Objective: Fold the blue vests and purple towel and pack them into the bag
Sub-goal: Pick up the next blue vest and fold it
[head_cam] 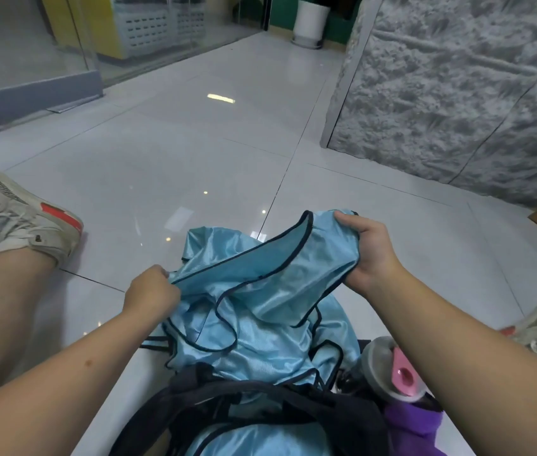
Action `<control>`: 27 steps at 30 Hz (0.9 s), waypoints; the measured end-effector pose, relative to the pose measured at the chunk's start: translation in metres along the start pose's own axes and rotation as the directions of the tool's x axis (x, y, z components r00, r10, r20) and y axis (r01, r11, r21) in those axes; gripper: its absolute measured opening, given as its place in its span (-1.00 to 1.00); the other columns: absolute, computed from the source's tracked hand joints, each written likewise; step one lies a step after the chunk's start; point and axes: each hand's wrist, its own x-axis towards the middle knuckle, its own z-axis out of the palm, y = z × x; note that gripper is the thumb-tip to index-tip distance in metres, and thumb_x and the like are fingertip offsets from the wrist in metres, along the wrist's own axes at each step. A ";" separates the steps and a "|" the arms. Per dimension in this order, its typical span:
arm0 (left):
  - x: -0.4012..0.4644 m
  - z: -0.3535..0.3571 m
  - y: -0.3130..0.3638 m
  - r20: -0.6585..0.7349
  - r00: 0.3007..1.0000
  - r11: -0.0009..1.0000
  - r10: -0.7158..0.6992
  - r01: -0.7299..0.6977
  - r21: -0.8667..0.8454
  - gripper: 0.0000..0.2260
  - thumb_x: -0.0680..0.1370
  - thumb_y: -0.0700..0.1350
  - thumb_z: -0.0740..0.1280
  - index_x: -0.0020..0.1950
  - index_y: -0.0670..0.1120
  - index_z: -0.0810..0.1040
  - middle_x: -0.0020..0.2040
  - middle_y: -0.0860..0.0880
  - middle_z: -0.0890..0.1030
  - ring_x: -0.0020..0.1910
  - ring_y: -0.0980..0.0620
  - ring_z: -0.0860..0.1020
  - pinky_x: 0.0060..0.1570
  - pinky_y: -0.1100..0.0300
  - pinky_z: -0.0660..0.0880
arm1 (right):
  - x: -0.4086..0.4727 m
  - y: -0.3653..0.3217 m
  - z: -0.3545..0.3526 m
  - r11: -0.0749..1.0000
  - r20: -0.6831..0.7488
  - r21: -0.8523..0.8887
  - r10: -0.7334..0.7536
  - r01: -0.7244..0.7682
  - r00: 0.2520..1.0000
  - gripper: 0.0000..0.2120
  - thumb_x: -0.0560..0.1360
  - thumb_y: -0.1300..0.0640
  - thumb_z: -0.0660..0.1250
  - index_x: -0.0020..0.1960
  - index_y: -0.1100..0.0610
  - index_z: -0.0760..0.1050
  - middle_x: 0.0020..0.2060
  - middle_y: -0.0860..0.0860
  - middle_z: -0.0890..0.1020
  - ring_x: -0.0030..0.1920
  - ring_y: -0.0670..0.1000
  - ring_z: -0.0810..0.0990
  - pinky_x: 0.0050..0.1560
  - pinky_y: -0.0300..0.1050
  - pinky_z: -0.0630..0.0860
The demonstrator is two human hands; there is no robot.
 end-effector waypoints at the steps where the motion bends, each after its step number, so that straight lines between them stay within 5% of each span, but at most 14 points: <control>1: 0.001 0.001 -0.003 0.010 1.000 1.000 -0.003 0.003 -0.014 -0.67 0.52 -0.27 0.29 0.28 -0.13 0.53 0.11 -0.17 0.61 0.02 -0.20 0.54 -0.03 0.05 0.49 | -0.001 -0.005 0.000 1.000 -0.016 0.014 -0.021 0.021 1.000 -0.86 0.56 0.21 0.30 0.05 0.26 0.57 -0.08 0.18 0.69 -0.06 0.22 0.69 0.13 0.13 0.62; 4: 0.001 0.001 -0.007 0.067 0.998 1.000 -0.005 0.007 -0.029 -0.85 0.52 -0.18 0.34 0.08 -0.12 0.54 -0.05 -0.12 0.62 -0.07 -0.17 0.57 -0.10 0.05 0.50 | -0.005 -0.017 0.000 0.998 -0.054 0.015 -0.052 0.053 0.997 -0.82 0.60 0.18 0.29 0.10 0.25 0.59 -0.05 0.17 0.70 -0.05 0.22 0.70 0.13 0.13 0.62; 8: -0.002 -0.007 -0.013 0.188 0.979 0.996 -0.083 0.086 -0.007 -0.75 0.50 -0.03 0.47 -0.03 -0.22 0.61 -0.13 -0.15 0.64 -0.15 -0.13 0.61 -0.22 0.09 0.50 | -0.008 -0.028 -0.001 0.996 -0.095 0.002 -0.089 0.090 0.991 -0.77 0.61 0.15 0.29 0.14 0.24 0.62 0.01 0.19 0.73 0.02 0.25 0.72 0.23 0.21 0.59; 11: -0.011 -0.016 -0.007 0.371 0.924 0.945 -0.094 0.200 -0.258 -0.64 0.47 0.04 0.56 0.00 -0.24 0.60 -0.07 -0.18 0.64 -0.15 -0.16 0.65 -0.14 0.04 0.58 | -0.010 -0.031 0.000 0.994 -0.116 -0.035 -0.111 0.108 0.987 -0.80 0.61 0.15 0.30 0.10 0.24 0.62 -0.04 0.18 0.73 -0.02 0.24 0.72 0.25 0.22 0.58; 14: -0.032 -0.042 0.028 0.581 0.807 0.775 0.102 0.302 -0.556 -0.67 0.45 0.03 0.58 -0.02 -0.19 0.62 -0.18 -0.15 0.61 -0.29 -0.10 0.63 -0.19 0.04 0.58 | -0.012 -0.033 0.004 0.991 -0.088 -0.093 -0.103 0.095 0.991 -0.84 0.61 0.17 0.33 0.02 0.25 0.62 -0.11 0.17 0.72 -0.10 0.19 0.72 0.16 0.15 0.62; 19: -0.068 -0.104 0.095 0.481 0.731 0.477 0.484 0.241 -0.846 -0.81 0.47 -0.04 0.44 -0.19 -0.16 0.59 -0.27 -0.10 0.59 -0.26 -0.06 0.60 -0.08 0.07 0.60 | -0.017 -0.053 0.024 0.915 -0.058 -0.402 -0.045 0.018 0.997 -0.88 0.55 0.20 0.45 0.01 0.27 0.62 -0.11 0.16 0.73 -0.16 0.14 0.73 -0.06 0.01 0.65; 21: -0.074 -0.130 0.110 0.431 0.731 0.502 0.529 0.139 -0.853 -0.83 0.47 -0.10 0.42 -0.09 -0.20 0.64 -0.14 -0.15 0.66 -0.13 -0.10 0.65 0.03 0.03 0.61 | -0.023 -0.071 0.036 0.841 -0.104 -0.542 -0.068 0.001 0.992 -0.86 0.51 0.25 0.51 0.01 0.30 0.65 -0.09 0.19 0.75 -0.19 0.13 0.73 -0.15 -0.03 0.68; 23: -0.077 -0.154 0.120 0.418 0.768 0.629 0.486 0.025 -0.777 -0.77 0.46 -0.19 0.44 0.06 -0.28 0.67 0.03 -0.25 0.71 0.01 -0.17 0.68 0.16 -0.07 0.59 | -0.034 -0.095 0.045 0.820 -0.131 -0.572 -0.124 0.027 0.984 -0.88 0.49 0.26 0.53 -0.01 0.29 0.66 -0.12 0.18 0.75 -0.19 0.14 0.72 -0.16 0.00 0.70; 27: -0.081 -0.196 0.131 0.382 0.805 0.771 0.454 -0.140 -0.621 -0.70 0.52 -0.42 0.40 0.20 -0.16 0.65 0.10 -0.19 0.73 0.10 -0.18 0.70 0.12 -0.09 0.61 | -0.054 -0.140 0.052 0.905 -0.045 -0.388 -0.207 0.174 0.977 -0.81 0.52 0.22 0.48 0.10 0.28 0.63 -0.04 0.15 0.73 -0.05 0.14 0.71 0.08 0.07 0.69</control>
